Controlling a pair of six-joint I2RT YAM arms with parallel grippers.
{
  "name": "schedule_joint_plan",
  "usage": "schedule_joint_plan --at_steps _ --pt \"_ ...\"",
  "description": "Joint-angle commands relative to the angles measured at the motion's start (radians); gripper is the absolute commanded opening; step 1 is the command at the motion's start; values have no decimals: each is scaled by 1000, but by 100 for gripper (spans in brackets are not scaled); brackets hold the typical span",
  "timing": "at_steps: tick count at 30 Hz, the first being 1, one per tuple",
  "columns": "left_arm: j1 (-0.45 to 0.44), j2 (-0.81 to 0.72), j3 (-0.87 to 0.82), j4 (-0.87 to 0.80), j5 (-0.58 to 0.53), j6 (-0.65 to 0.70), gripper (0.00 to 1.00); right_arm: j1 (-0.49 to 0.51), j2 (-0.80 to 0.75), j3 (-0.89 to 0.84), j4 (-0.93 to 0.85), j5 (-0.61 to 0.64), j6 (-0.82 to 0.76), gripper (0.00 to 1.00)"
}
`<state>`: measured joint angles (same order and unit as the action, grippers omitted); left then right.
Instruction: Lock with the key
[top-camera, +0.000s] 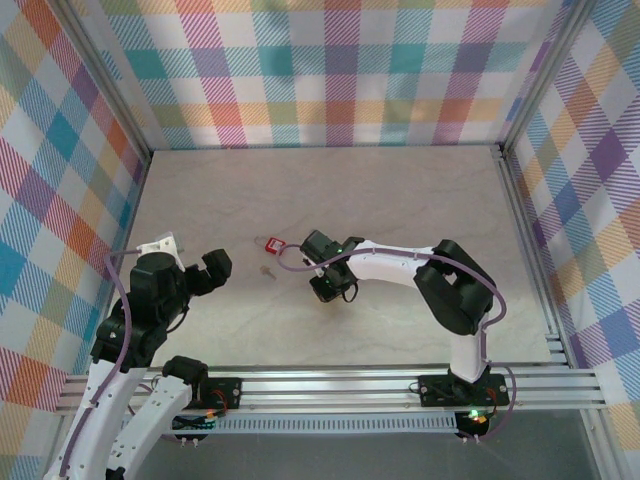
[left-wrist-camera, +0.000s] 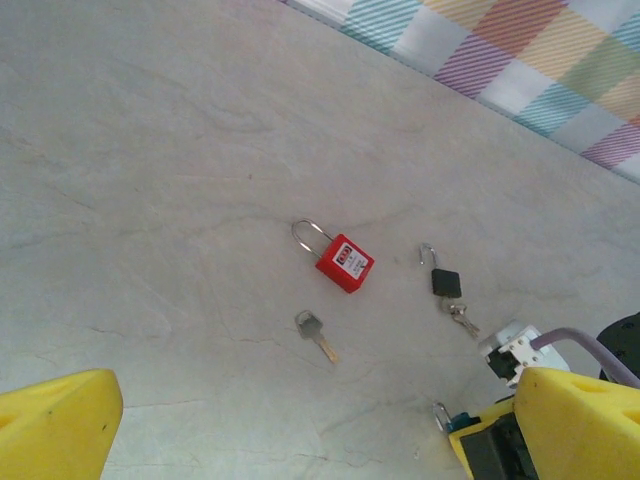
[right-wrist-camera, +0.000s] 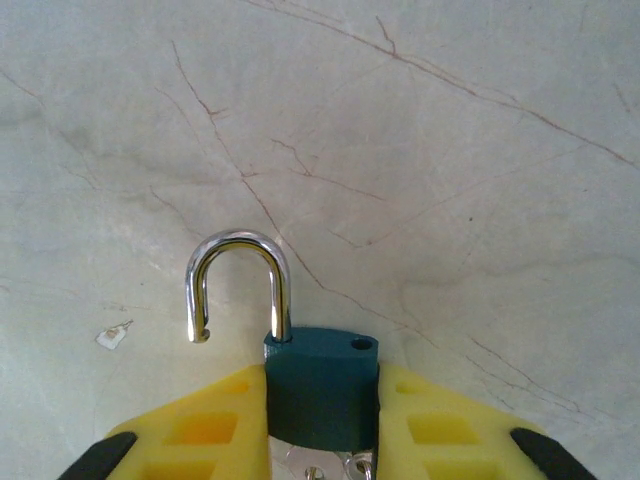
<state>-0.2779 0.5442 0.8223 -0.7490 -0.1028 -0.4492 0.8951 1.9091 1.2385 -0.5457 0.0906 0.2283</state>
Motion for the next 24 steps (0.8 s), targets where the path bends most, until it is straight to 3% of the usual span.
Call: schedule_joint_plan --at_steps 1,7,14,24 --pt "9 -3 6 32 70 -26 100 -22 -20 -39 -15 -16 2 24" --pt "9 11 14 64 191 -102 100 -37 -59 -75 19 -70 5 24" --pt "1 35 -111 199 289 -229 100 -45 -92 -104 44 -98 10 24" --pt "-103 119 -269 406 284 -364 100 -56 -125 -135 70 -136 20 24"
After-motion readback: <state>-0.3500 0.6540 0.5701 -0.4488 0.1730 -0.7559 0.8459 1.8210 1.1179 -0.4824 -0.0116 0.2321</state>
